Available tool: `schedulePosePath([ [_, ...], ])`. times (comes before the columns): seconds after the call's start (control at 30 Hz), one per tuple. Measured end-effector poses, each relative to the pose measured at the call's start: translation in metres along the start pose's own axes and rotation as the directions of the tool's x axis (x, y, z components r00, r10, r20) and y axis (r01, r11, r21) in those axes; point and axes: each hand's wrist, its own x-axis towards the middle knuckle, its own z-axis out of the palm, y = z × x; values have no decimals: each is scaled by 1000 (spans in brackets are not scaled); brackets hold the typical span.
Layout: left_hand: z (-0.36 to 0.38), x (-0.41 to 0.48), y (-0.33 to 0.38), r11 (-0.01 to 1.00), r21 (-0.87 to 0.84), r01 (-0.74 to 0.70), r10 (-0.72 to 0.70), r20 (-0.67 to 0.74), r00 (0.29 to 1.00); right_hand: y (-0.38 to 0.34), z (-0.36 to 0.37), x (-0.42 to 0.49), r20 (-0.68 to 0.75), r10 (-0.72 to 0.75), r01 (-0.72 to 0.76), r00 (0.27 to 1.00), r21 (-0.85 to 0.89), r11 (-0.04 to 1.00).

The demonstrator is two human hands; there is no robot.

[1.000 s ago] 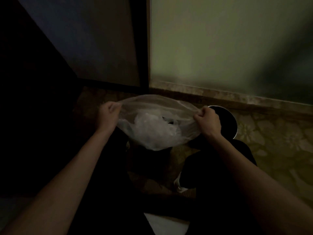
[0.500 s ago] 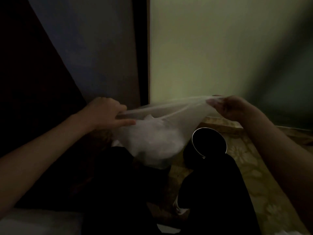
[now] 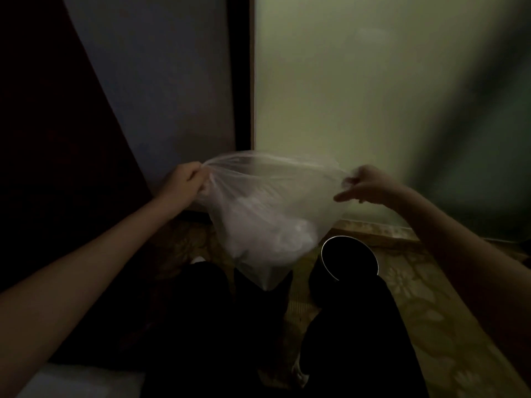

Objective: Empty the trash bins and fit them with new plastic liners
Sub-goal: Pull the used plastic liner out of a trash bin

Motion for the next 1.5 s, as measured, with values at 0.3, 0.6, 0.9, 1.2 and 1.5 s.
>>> schedulePosePath([
  [0.3,21,-12,79,595,-747,297,-361,82,929,-68,20,-39,-178,-111,186,978,494,849],
  [0.6,46,-25,148,678,-673,293,-199,216,956,-119,31,-50,-150,-228,267,962,686,677],
  [0.9,53,-24,132,672,-684,282,-300,97,949,-86,8,-60,-14,-247,137,969,861,489],
  [1.2,60,-29,149,764,-622,172,-41,218,975,-97,5,-60,-261,-102,278,960,843,461],
  [1.5,59,-23,154,605,-746,277,-136,246,960,-107,-7,-69,-105,-295,203,950,924,325],
])
